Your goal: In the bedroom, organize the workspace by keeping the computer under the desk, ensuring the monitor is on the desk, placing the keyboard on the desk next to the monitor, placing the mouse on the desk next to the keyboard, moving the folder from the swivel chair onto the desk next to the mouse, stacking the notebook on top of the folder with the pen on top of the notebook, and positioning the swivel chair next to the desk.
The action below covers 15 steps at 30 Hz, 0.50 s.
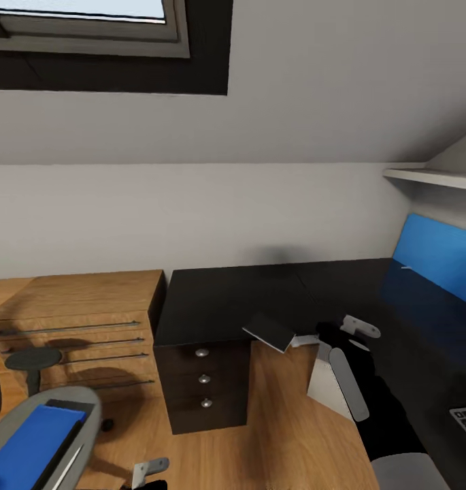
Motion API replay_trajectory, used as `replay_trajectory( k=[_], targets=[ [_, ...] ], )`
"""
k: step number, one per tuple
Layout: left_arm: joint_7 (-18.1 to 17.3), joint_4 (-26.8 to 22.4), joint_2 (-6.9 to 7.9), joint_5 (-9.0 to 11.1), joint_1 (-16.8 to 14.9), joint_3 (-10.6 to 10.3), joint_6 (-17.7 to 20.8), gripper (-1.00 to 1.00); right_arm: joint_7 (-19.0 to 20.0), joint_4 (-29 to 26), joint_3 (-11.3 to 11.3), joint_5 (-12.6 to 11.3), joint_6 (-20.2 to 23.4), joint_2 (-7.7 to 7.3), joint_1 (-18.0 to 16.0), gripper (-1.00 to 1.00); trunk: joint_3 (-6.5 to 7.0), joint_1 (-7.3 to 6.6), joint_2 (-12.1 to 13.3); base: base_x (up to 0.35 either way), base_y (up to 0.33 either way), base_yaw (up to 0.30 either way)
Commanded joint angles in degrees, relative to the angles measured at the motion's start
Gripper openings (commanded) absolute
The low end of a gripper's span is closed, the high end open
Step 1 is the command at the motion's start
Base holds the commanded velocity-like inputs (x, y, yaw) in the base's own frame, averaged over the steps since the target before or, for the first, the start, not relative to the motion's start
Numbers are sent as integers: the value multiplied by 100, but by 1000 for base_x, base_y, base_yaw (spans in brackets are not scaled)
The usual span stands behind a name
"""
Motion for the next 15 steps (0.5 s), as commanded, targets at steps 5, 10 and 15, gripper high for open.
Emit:
replay_trajectory(
  k=[5, 10, 15],
  targets=[
    [53, 2, 7, 57, -4, -45, -73, 100, -51, 140, 17, -54, -122, -5, -5, -100, -7, 0, -4, 0, 0, -270],
    [56, 17, 43, 76, -4, -34, -473, 100, -51, 195, 10, -54, -175, -5, -5, -100, -7, 0, -4, 0, 0, -270],
    [31, 407, 290, 89, -4, -31, -1333, 100, -44, 313, 3, -54, -201, -14, -5, -100, -7, 0, -4, 0, 0, -271]
  ],
)
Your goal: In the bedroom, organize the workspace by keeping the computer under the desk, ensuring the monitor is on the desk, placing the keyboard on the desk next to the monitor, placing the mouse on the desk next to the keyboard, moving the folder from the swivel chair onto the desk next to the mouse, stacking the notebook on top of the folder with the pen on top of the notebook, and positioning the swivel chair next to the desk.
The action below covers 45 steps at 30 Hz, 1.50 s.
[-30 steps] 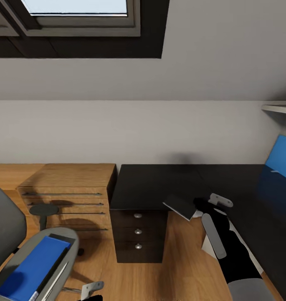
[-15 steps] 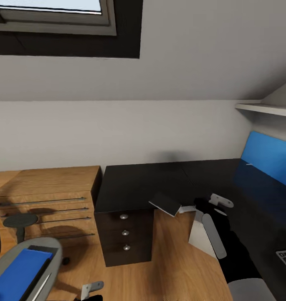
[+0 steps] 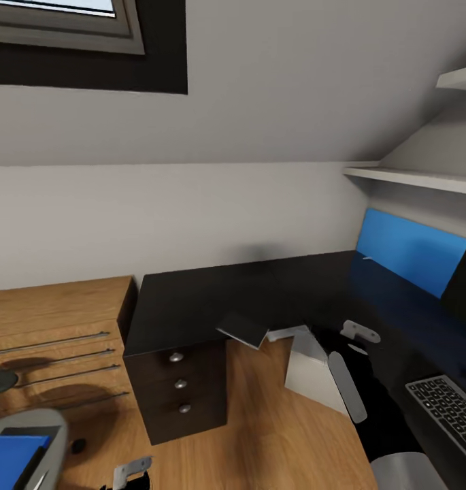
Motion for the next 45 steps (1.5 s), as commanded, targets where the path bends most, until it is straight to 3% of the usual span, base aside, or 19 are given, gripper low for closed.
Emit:
replay_trajectory(
  k=[1, 7, 11, 15, 17, 19, 20, 22, 25, 27, 29, 31, 34, 35, 37, 38, 40, 42, 45],
  targets=[
    [25, 76, 8, 43, -4, -55, -279, 100, -46, 110, 19, -45, -67, -6, -5, -100, -6, 0, -5, 0, 0, -272],
    [9, 226, -35, 30, -4, -75, -732, 100, -52, 358, 58, -7, -680, -6, -5, -100, -6, 0, -5, 0, 0, -272],
    [22, 668, -482, 16, -4, -230, -776, 100, -59, 367, 68, -3, -723, -6, -5, -100, -9, 0, -5, 0, 0, -263],
    [44, 690, -630, 13, -4, -389, -648, 100, -60, 368, 76, -9, -731, 1, -5, -100, -16, 0, -5, 0, 0, -239],
    [57, 282, -711, 19, -4, -425, -135, 100, -56, 381, 85, -11, -736, 6, -5, -100, -21, 0, -5, 0, 0, -224],
    [68, -519, -738, 25, -4, -402, 754, 100, -57, 388, 90, -11, -737, 10, -5, -100, -25, 0, -5, 0, 0, -219],
    [77, -757, -739, 26, -4, -398, 996, 100, -56, 387, 91, -13, -738, 10, -5, -100, -28, 0, -5, 0, 0, -217],
    [258, -1934, -726, 35, -4, -396, 2034, 100, -54, 387, 93, -18, -738, 11, -5, -100, -33, 0, -5, 0, 0, -210],
    [655, -2709, -791, 44, -4, -462, 2627, 100, -54, 386, 94, -20, -738, 12, -5, -100, -40, 0, -5, 0, 0, -191],
    [945, -3629, -928, 64, -1, -625, 3163, 100, -58, 386, 90, -19, -737, 5, -5, -100, -45, 0, -5, 0, 0, -160],
    [991, -4222, -913, 208, 4, -638, 3681, 100, -61, 383, 87, -14, -734, 4, -5, -100, -49, 0, -5, 0, 0, -127],
    [1009, -5074, -607, 895, 184, -646, 4413, 100, -62, 385, 91, -16, -734, 3, -5, -100, -54, 0, -5, 0, 0, -84],
    [1017, -5723, -213, 1527, 427, -672, 4653, 100, -59, 386, 93, -18, -737, 3, -5, -100, -60, 0, -5, 0, 0, -44],
    [1016, -5826, -139, 1609, 475, -675, 4677, 100, -58, 386, 94, -18, -737, 3, -5, -100, -62, 0, -5, 0, 0, -21],
    [1015, -6380, 306, 1857, 790, -684, 4746, 100, -51, 385, 98, -13, -737, 3, -5, -100, -63, 0, -5, 0, 0, -8],
    [1015, -6497, 388, 1877, 847, -685, 4752, 100, -49, 385, 99, -13, -737, 3, -5, -100, -63, 0, -5, 0, 0, -4],
    [1000, -7093, 791, 2021, 1138, -687, 4771, 100, -45, 386, 99, -12, -737, 3, -5, -100, -63, 0, -5, 0, 0, -2],
    [993, -7325, 997, 2338, 1272, -687, 4777, 100, -40, 384, 96, -17, -737, 3, -5, -100, -63, 0, -5, 0, 0, 0],
    [989, -7245, 1225, 2778, 1353, -687, 4769, 100, -20, 365, 85, -25, -738, -1, -5, -100, -63, 0, -5, 0, 0, 0]
  ],
)
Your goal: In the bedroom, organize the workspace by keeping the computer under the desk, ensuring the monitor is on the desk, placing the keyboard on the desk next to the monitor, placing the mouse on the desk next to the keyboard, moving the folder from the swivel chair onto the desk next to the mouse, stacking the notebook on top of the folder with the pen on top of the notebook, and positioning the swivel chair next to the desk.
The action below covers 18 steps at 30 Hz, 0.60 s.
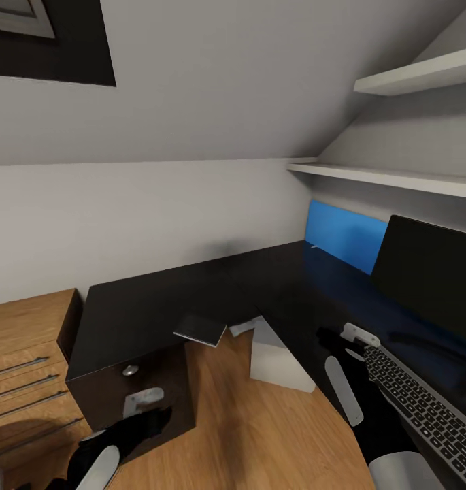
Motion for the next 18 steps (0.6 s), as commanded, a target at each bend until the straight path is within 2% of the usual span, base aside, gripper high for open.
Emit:
replay_trajectory(
  k=[1, 4, 5, 6, 8, 9, 10, 11, 13, 16, 18],
  targets=[
    [42, 365, 239, 189, 304, -19, -69, 100, 65, -10, 7, -63, 12, -8, -4, -100, -7, 0, -5, 0, 0, 0],
    [44, 837, 270, 179, 425, -15, -172, 100, 106, 23, 13, -63, -13, -3, -4, -100, -7, 0, -5, 0, 0, 0],
    [41, 1119, 277, 167, 453, -15, -325, 100, 117, 61, 20, -58, -71, -2, -4, -100, -7, 0, -5, 0, 0, 0],
    [5, 1361, 282, 162, 474, -19, -769, 100, 127, 96, 7, -56, -213, -12, -4, -100, -7, 0, -5, 67, 57, 0],
    [-57, 1446, 284, 161, 480, -105, -1089, 100, 131, 428, -10, -51, -594, -18, -25, -100, -7, 0, -5, 161, 136, 0],
    [-64, 1454, 284, 161, 481, -153, -1124, 100, 131, 568, -12, -50, -706, -18, -37, -100, -7, 0, -5, 208, 176, 0],
    [-80, 1474, 284, 160, 483, -365, -1214, 100, 132, 1342, -16, -52, -1121, -19, -312, -100, -7, 0, -5, 241, 204, 0],
    [-82, 1476, 284, 160, 483, -409, -1225, 100, 134, 1583, -15, -53, -1203, -18, -456, -100, -7, 0, -5, 245, 208, 0],
    [-88, 1483, 284, 160, 483, -523, -1255, 100, 179, 2668, -12, -58, -1493, -9, -1130, -100, -7, 0, -5, 254, 216, 0],
    [-90, 1486, 278, 166, 484, -592, -1269, 100, 633, 4214, -8, -46, -2207, -5, -1937, -100, -7, 0, -5, 260, 209, 0],
    [-91, 1487, 277, 168, 484, -604, -1273, 100, 784, 4581, -4, -34, -2423, -11, -2122, -100, -7, 0, -5, 279, 176, 0]
  ],
)
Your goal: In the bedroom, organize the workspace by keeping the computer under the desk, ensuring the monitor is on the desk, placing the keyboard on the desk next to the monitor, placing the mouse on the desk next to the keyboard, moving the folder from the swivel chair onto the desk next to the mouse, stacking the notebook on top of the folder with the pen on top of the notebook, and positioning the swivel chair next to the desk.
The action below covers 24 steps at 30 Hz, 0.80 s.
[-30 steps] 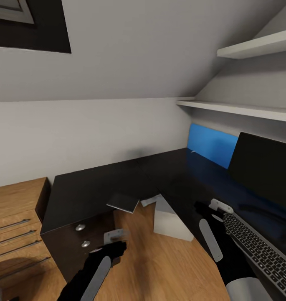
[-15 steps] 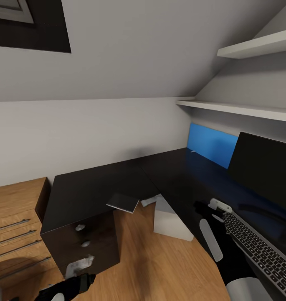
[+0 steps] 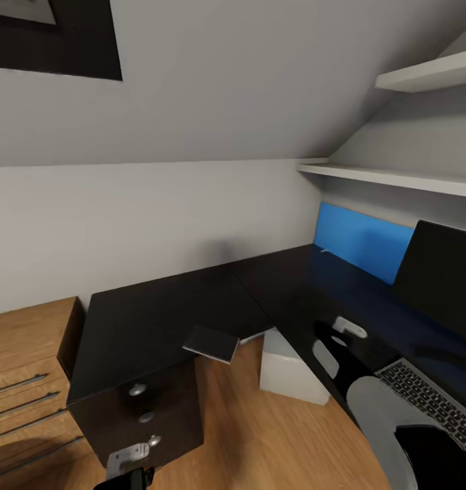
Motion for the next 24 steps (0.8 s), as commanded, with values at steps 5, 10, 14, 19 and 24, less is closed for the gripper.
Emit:
replay_trajectory(
  k=[5, 10, 14, 19, 24],
  targets=[
    [49, 49, -5, 51, -6, -35, -1, 100, 80, 252, 12, -68, -191, -59, -122, -100, -7, 3, -4, 311, 39, 0],
    [78, 200, -19, 51, 1, -285, -21, 100, 89, 391, -135, -113, -221, -122, -137, -100, -7, 3, -4, 298, -156, 0],
    [65, 494, -20, 38, 3, -364, -287, 100, 87, 519, -292, -114, -217, -231, -139, -100, -7, 3, -4, 153, -111, 0],
    [54, 608, -17, 34, 2, -594, -731, 100, 51, 636, -340, -121, -163, -574, -139, -100, -7, 3, -4, 27, -20, 0],
    [78, 615, 3, 25, 3, -1035, -800, 100, -22, 692, -347, -122, -150, -681, -139, -100, -7, 3, -4, 3, -2, 0]
  ],
)
